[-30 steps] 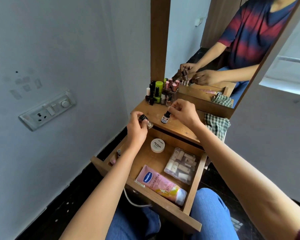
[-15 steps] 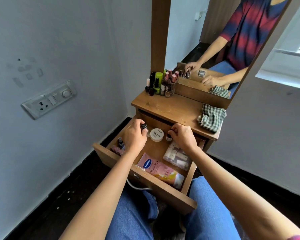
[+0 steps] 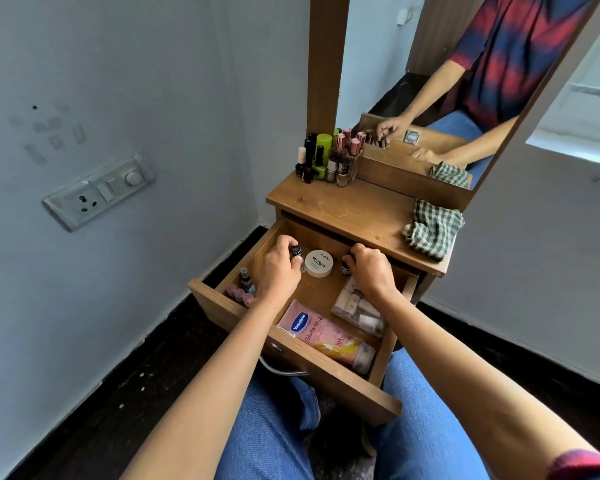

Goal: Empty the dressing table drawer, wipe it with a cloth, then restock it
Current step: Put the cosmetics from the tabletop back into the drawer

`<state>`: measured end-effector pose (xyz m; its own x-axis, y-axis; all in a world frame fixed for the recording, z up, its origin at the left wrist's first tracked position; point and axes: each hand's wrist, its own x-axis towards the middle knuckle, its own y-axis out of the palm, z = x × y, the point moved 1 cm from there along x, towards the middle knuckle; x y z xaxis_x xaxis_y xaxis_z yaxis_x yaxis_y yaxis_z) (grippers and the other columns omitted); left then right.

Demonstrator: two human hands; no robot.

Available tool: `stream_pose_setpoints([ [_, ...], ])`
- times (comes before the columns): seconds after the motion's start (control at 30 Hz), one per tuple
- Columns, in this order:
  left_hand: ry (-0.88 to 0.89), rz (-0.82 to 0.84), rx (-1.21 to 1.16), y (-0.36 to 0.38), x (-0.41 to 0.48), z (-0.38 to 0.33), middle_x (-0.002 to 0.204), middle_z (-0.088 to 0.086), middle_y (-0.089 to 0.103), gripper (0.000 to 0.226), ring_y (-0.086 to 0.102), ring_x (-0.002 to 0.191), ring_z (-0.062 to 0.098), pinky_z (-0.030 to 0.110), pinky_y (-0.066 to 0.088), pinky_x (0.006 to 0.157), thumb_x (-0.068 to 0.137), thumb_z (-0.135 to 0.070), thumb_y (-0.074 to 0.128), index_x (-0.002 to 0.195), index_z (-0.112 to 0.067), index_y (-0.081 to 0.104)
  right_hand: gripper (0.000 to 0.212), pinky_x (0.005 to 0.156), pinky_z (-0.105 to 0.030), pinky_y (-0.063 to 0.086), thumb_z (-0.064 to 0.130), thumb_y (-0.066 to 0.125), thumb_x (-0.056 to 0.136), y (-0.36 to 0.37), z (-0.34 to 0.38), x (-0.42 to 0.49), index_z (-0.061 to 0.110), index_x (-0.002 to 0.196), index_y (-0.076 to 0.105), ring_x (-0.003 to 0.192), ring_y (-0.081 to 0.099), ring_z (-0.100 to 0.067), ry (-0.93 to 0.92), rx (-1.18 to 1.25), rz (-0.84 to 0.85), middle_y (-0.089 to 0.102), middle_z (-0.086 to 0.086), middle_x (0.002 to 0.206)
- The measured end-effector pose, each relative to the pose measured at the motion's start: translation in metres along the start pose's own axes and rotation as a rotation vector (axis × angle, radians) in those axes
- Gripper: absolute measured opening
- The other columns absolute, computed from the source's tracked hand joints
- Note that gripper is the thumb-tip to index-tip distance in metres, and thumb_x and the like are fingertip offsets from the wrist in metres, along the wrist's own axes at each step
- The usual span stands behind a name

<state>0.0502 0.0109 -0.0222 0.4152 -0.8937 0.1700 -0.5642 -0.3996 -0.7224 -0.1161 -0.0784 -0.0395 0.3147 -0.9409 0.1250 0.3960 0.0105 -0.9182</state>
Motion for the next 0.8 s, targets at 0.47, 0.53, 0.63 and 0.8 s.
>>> stream_pose_setpoints([
  [0.47,-0.184,0.037,-0.319,-0.016,0.018,0.007,0.117,-0.002,0.056,0.030,0.056,0.105,0.013,0.027,0.048,0.083,0.094,-0.009,0.056,0.120,-0.023,0.053,0.027,0.066,-0.036,0.055,0.023,0.070,0.086,-0.009,0.030,-0.010,0.005,0.104,0.063,0.077,0.066,-0.021,-0.293,0.261,-0.145,0.071,-0.008,0.092],
  [0.53,-0.216,0.054,-0.420,-0.017,0.022,0.011,0.118,-0.001,0.059,0.030,0.060,0.107,0.016,0.034,0.054,0.090,0.094,-0.008,0.056,0.117,-0.027,0.053,0.034,0.075,-0.031,0.056,0.019,0.075,0.081,-0.004,0.044,-0.002,0.007,0.112,0.064,0.083,0.065,-0.015,-0.263,0.360,-0.034,0.069,-0.006,0.102],
  [0.63,-0.240,0.078,-0.456,-0.019,0.027,0.012,0.122,0.002,0.061,0.031,0.061,0.109,0.017,0.035,0.054,0.092,0.094,-0.006,0.056,0.117,-0.027,0.054,0.040,0.080,-0.028,0.056,0.015,0.076,0.079,0.009,0.059,0.007,0.007,0.116,0.064,0.088,0.065,-0.014,-0.257,0.430,0.085,0.067,-0.007,0.108],
  [0.8,-0.219,0.114,-0.423,-0.018,0.034,0.016,0.124,-0.001,0.061,0.032,0.057,0.115,0.015,0.034,0.050,0.097,0.094,-0.005,0.054,0.117,-0.027,0.055,0.033,0.077,-0.020,0.050,0.011,0.071,0.083,0.023,0.075,0.013,0.007,0.115,0.064,0.090,0.064,-0.016,-0.203,0.485,0.100,0.069,-0.009,0.105],
])
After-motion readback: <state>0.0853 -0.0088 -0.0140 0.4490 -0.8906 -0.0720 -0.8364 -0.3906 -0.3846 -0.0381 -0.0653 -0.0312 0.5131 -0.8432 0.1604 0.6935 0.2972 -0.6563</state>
